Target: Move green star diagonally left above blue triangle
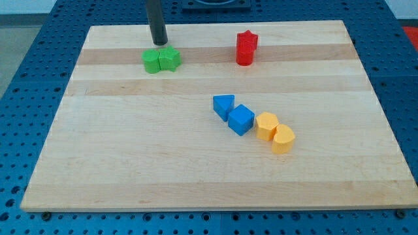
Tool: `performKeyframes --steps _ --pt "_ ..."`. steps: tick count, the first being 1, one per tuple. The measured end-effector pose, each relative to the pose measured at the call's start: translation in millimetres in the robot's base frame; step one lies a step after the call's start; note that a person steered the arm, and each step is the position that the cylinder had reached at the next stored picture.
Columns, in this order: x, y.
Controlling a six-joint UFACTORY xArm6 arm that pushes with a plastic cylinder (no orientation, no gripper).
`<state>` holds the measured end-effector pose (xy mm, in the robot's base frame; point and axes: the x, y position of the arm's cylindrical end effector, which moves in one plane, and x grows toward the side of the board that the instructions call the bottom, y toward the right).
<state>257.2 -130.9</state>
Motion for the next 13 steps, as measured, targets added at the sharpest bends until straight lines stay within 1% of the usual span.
performKeyframes --steps 2,3,4,7,9,10,12,13 --pt "37 29" --pt "66 41" --pt "85 48" --pt "135 8" --pt "161 1" --pt "164 21" --pt "161 34" --pt "140 18"
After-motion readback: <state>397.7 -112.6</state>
